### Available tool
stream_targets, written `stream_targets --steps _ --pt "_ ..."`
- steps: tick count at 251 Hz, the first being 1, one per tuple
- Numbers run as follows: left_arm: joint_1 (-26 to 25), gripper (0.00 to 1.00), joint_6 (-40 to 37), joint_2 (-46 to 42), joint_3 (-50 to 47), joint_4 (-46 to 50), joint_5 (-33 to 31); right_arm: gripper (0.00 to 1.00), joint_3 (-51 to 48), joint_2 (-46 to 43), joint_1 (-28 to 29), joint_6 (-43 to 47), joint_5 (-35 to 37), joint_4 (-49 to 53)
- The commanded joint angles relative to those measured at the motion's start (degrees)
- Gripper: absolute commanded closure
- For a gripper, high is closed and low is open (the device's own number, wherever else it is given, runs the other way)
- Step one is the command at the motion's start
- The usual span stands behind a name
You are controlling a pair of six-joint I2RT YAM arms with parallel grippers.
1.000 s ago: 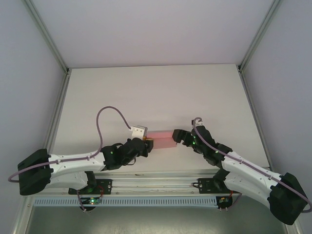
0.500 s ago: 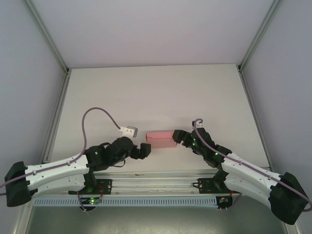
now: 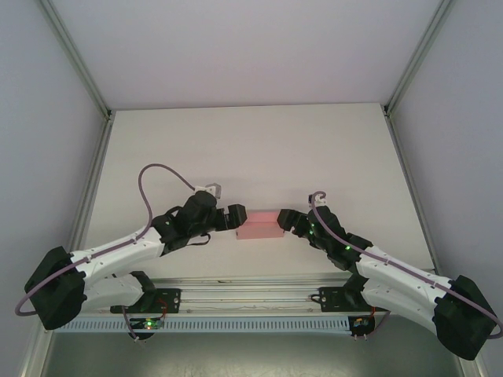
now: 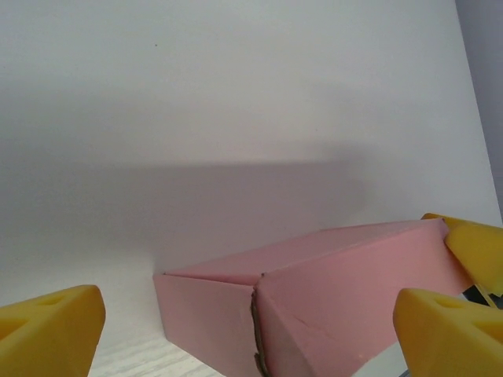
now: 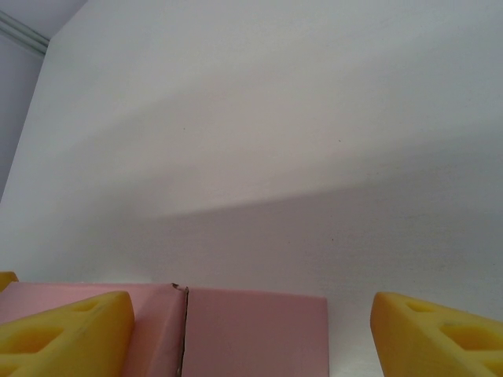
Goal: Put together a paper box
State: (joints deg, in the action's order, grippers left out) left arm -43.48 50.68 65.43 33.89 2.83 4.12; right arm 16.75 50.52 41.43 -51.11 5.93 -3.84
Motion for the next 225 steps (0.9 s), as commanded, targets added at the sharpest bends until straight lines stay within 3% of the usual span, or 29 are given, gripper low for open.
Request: stream_targets --steps 1,121,146,189,225 --pt "1.9 0.11 2.7 -0.2 -3.2 -5.5 2.1 0.22 -3.6 2.1 0.7 1.9 0.9 11.6" --pt "2.5 0.36 5.8 0.1 -16.7 -20.3 7.1 0.24 -3.9 4.0 0.4 2.3 0.5 10.1" --pt "2.4 0.46 5.1 1.8 -19.2 -25.5 8.1 0.25 -4.9 5.2 0.3 2.8 0.3 7.8" --pt "2.4 0.66 3.5 3.1 -21.8 -28.9 9.3 0.37 -7.5 6.4 0.1 4.7 -1.5 2.0" --pt "2.4 0.76 2.1 1.6 -23.0 -28.7 8.9 0.51 -9.8 6.2 0.0 7.2 -2.5 -2.4"
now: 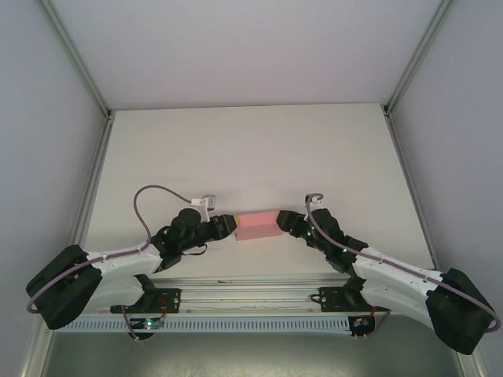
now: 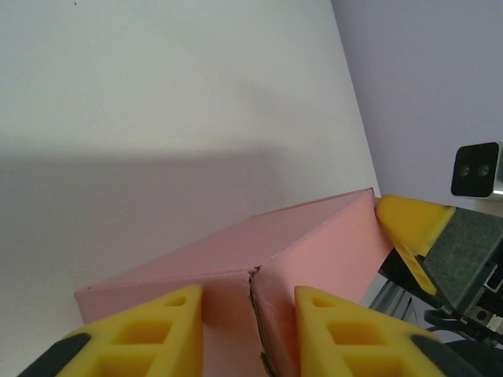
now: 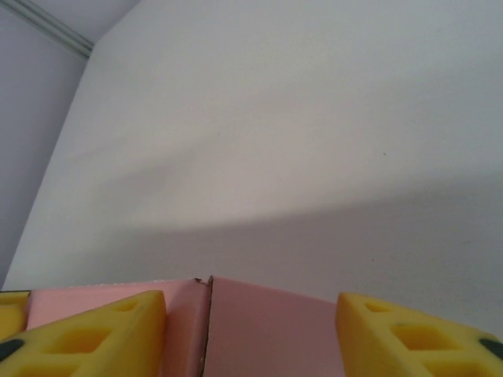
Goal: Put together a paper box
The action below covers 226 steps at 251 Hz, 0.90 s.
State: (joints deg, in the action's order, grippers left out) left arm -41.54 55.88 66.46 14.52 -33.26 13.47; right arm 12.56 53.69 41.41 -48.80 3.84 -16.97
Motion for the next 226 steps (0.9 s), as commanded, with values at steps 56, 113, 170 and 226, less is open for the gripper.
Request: stream_targets --steps 56,113,170,226 --pt "0.3 1.0 -3.9 -1.6 -5.5 7.4 -3.0 0.64 -6.7 4.6 -0.2 6.8 -4.3 6.2" --pt "-0.3 1.0 -5.0 2.3 -5.0 4.7 -2.4 0.82 -6.9 6.8 -0.1 8.3 -7.9 2.8" --pt "-0.7 1.0 -6.0 -1.0 -4.8 8.5 -3.3 1.0 -7.3 7.1 0.2 8.2 -7.3 2.0" --pt "-1.1 0.57 -6.7 -4.4 -0.2 15.0 -3.1 0.84 -3.6 4.2 1.9 5.1 -3.7 7.9"
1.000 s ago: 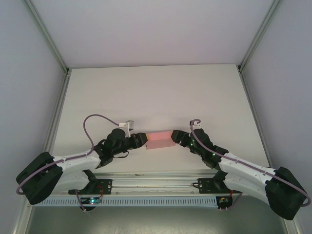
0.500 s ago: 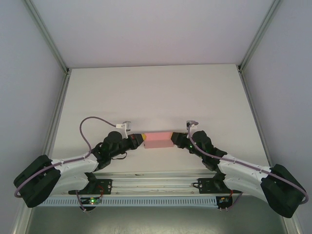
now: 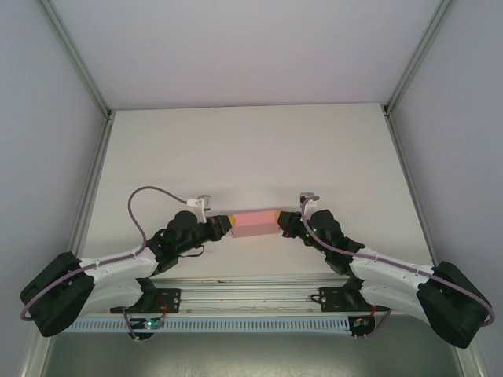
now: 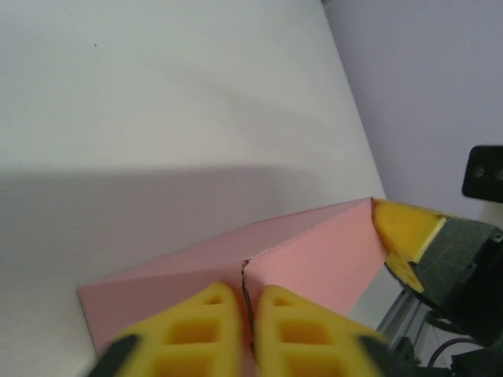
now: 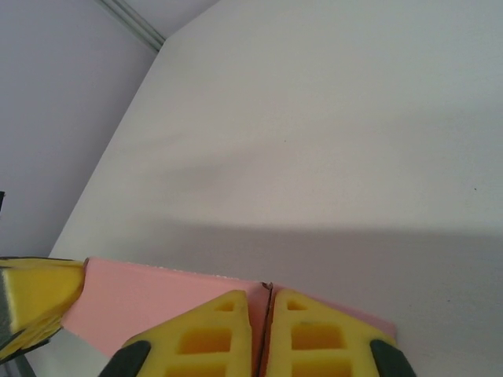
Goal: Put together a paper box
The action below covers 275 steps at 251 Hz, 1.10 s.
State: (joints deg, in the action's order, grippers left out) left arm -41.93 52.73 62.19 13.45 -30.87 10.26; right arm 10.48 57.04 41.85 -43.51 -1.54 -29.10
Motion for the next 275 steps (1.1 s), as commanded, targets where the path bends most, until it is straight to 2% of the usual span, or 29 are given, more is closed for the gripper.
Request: stream_targets --steps 1,18,31,39,47,60,72,84,95,101,118,130,146,154,174,197,240,262,275 --pt "-0.7 0.57 -3.6 -0.2 0.9 12.7 0.2 0.84 -1.4 0.8 1.5 -0.2 1.7 20.0" --pt "-0.7 0.45 -4.2 -0.6 2.7 14.7 -0.3 0.78 -0.9 -0.8 1.9 -1.3 2.5 20.6" --pt "-0.8 0.43 -4.5 -0.7 3.9 16.8 -1.5 0.73 -0.4 -2.2 2.0 -1.6 2.6 21.0" --pt "-0.8 0.39 -5.0 -0.6 4.7 17.7 -1.8 0.7 -0.1 -3.1 2.1 -1.8 2.9 21.6" --pt "-0.8 0.33 -5.4 -0.5 5.6 18.4 -1.9 0.7 0.3 -3.9 2.1 -2.1 3.4 22.2" --pt "-0.8 0.32 -6.1 -0.4 7.1 19.6 -2.0 0.69 1.4 -5.1 2.1 -1.3 4.0 23.5" --pt "-0.8 0.26 -6.6 -0.4 8.8 21.4 -2.5 0.66 3.1 -5.8 2.0 -1.0 5.1 25.5" --pt "-0.8 0.14 -7.3 -0.3 10.7 23.7 -3.2 0.6 4.6 -6.0 2.0 -0.6 5.9 27.0" --pt "-0.8 0.0 -8.0 -0.5 12.7 26.2 -4.1 0.5 5.4 -6.0 1.9 -0.5 6.6 28.0" --pt "-0.8 0.0 -8.4 -0.5 13.7 27.5 -4.5 0.43 7.0 -5.7 1.9 -0.1 6.8 28.1" --pt "-0.7 0.0 -9.8 -1.2 16.3 31.1 -6.6 0.42 9.4 -5.0 1.8 2.3 6.9 28.7" --pt "-0.7 0.0 -10.8 -1.9 18.0 33.4 -8.6 0.35 11.6 -4.4 1.6 4.0 6.7 29.7" --pt "-0.3 0.0 -11.6 -2.6 21.4 38.7 -12.2 0.19 14.7 -3.8 1.5 7.2 6.7 31.2" --pt "-0.2 0.0 -12.2 -2.6 23.6 42.1 -14.5 0.04 16.3 -3.6 1.4 9.1 6.7 31.5" --pt "0.2 0.0 -13.4 -1.7 29.4 51.1 -21.4 0.02 19.5 -3.0 1.0 15.7 5.4 31.8" --pt "1.6 0.0 -13.7 0.0 34.1 57.9 -26.9 0.02 23.6 -1.2 0.4 28.5 -1.5 33.2" --pt "6.9 0.0 -15.0 0.9 34.7 58.0 -25.1 0.02 32.4 5.4 0.8 59.7 -21.2 44.2" --pt "9.7 0.0 -15.6 0.7 33.7 57.4 -24.2 0.02 36.8 9.4 2.5 74.3 -21.3 51.2" --pt "10.9 0.0 -15.9 0.3 32.9 57.0 -24.0 0.02 39.2 12.2 2.8 79.7 -19.3 53.8"
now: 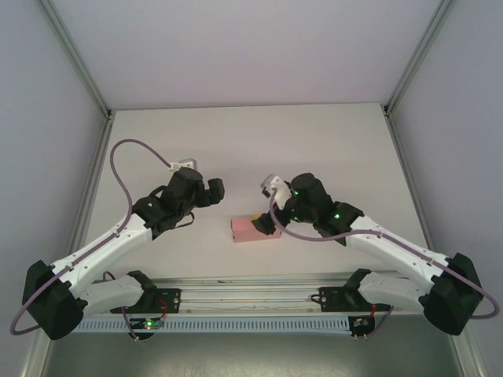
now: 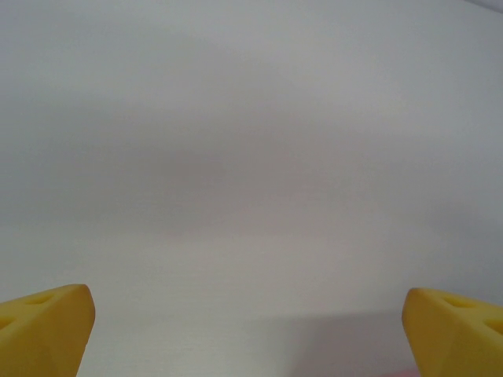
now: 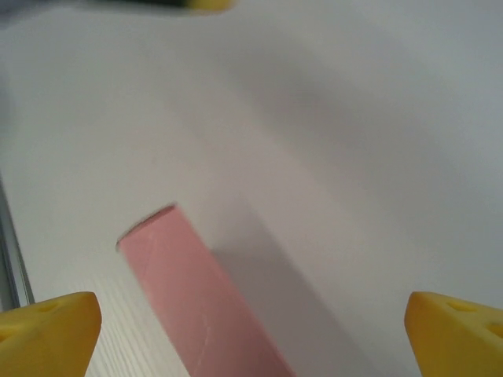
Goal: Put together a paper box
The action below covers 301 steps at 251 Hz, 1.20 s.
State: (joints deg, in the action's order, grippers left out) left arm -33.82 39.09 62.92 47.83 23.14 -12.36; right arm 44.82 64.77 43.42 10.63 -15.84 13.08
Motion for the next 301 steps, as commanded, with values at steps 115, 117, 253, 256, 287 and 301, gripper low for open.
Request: stream_targets --steps 115,117,253,256,287,301 --pt "8.6 0.0 -8.1 -8.2 -8.4 -0.1 0.0 0.02 21.9 27.9 6.4 34.0 6.3 29.4" --pt "8.6 0.0 -8.1 -8.3 -8.5 -0.2 0.2 0.03 22.0 28.0 6.5 33.8 6.6 29.4" --pt "9.9 0.0 -10.1 -10.5 -9.3 -0.2 3.2 0.7 23.2 28.4 8.9 29.9 36.4 19.2" --pt "9.9 0.0 -10.1 -10.5 -9.3 -0.3 3.1 0.7 22.8 28.3 8.9 30.2 38.0 17.8" --pt "9.9 0.0 -10.0 -10.9 -9.7 -0.4 2.2 0.72 17.3 29.0 8.5 37.0 52.3 -2.8" --pt "9.9 0.0 -10.2 -10.9 -9.9 -0.4 1.9 0.7 15.0 30.4 7.8 42.0 53.5 -10.4"
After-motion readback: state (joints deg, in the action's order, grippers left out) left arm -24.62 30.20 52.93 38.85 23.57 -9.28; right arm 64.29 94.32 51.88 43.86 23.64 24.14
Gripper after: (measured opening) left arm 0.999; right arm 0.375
